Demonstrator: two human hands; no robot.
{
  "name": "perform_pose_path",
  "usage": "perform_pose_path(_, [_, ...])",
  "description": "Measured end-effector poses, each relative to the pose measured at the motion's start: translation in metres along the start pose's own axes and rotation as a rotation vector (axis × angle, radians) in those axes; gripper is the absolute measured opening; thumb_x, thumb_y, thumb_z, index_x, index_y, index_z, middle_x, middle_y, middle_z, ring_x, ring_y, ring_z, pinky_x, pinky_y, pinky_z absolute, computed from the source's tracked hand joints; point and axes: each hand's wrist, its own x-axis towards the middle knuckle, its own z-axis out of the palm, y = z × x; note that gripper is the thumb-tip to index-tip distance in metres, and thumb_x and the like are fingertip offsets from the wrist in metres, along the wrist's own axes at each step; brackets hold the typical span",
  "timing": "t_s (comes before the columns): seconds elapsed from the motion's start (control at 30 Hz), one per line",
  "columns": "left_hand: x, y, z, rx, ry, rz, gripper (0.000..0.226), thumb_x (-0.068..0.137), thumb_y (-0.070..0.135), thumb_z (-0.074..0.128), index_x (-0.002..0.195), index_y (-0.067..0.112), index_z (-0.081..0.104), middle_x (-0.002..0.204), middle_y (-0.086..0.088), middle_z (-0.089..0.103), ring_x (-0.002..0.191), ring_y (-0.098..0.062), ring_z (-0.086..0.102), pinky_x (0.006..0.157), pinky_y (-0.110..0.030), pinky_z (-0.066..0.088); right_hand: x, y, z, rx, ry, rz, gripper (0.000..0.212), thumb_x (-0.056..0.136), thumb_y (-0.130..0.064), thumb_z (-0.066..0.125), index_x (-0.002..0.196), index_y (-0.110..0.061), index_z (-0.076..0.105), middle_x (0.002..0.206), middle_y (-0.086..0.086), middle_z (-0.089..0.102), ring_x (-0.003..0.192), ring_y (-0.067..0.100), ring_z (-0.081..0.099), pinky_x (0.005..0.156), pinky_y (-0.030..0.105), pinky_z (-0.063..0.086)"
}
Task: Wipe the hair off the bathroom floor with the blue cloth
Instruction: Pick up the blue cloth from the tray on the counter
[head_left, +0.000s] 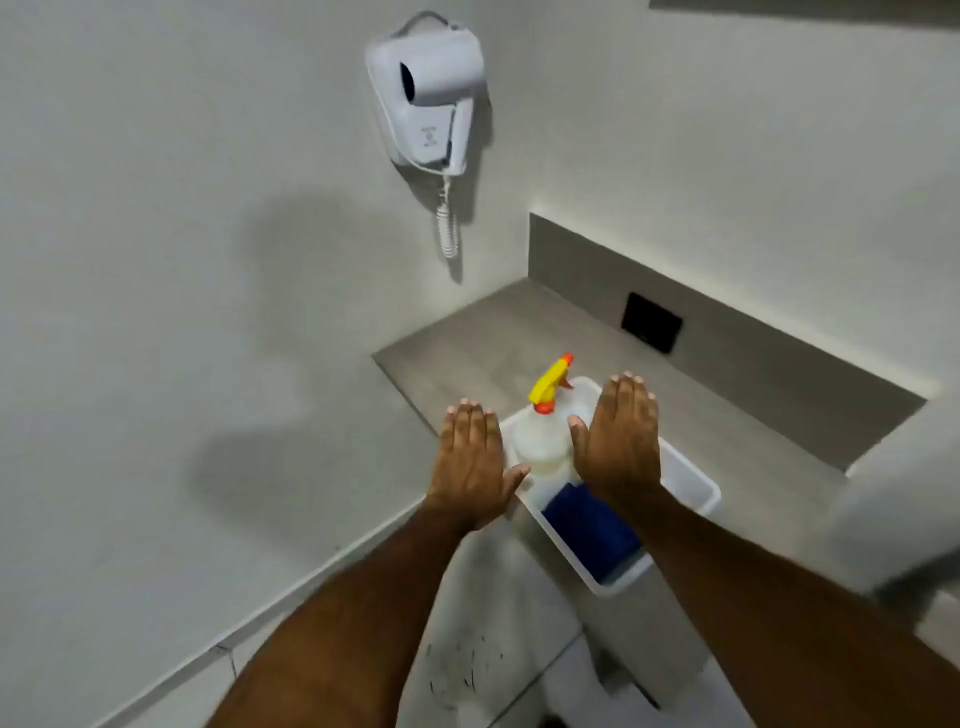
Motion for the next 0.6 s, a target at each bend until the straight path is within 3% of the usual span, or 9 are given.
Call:
perform_pose_path(0.13, [0.006,0.042,0.027,-0.077,-0.127,0.011,0.089,0.088,0.068,0.039,0.147,0.001,0.029,0.153,-0.024,0.036,0.143,-0.041,0.028,0.122,-0.055,0.010,-0.039,0.037,0.023,-0.016,-0.075,0.035,0.057,0.094,-0.035,0.060,0.128,0.009,0.050,0.126,0.032,0.059,0.119,0.047,0.055,0.104,0.054,0.044])
perform_pose_path(0.2, [0.011,0.059,0.036,-0.102,-0.156,0.058,0.072,0.089,0.063,0.044,0.135,0.007,0.048,0.137,-0.017,0.056,0.132,-0.035,0.045,0.121,-0.055,0.014,-0.049,0.048,0.031,-0.008,-0.267,0.095,0.046,0.093,-0.042,0.057,0.114,0.000,0.057,0.111,0.020,0.066,0.104,0.035,0.061,0.094,0.045,0.049])
perform_pose_path(0.33, [0.023,0.081,0.046,-0.062,-0.348,0.033,0.038,0.097,0.046,0.045,0.112,0.021,0.069,0.115,-0.002,0.071,0.126,-0.028,0.053,0.118,-0.057,-0.003,-0.056,0.062,0.049,-0.089,-0.535,0.085,0.041,0.093,-0.051,0.051,0.093,-0.012,0.062,0.091,0.007,0.072,0.082,0.023,0.065,0.082,0.038,0.048])
perform_pose_path(0.47, [0.032,0.093,0.054,-0.087,-0.530,-0.026,0.032,0.093,0.044,0.049,0.103,0.019,0.068,0.104,-0.001,0.072,0.117,-0.025,0.058,0.113,-0.065,-0.012,-0.054,0.068,0.062,0.008,-0.666,0.084,0.043,0.085,-0.051,0.065,0.105,-0.013,0.061,0.101,0.006,0.072,0.092,0.023,0.067,0.087,0.037,0.049])
perform_pose_path(0.6, [0.046,0.098,0.054,-0.193,-0.583,-0.128,0.029,0.088,0.036,0.059,0.109,0.016,0.062,0.115,-0.003,0.067,0.130,-0.027,0.047,0.111,-0.069,-0.012,-0.040,0.067,0.059,0.257,-0.839,0.191,0.041,0.086,-0.032,0.070,0.117,-0.008,0.058,0.112,0.010,0.069,0.104,0.027,0.065,0.093,0.038,0.051])
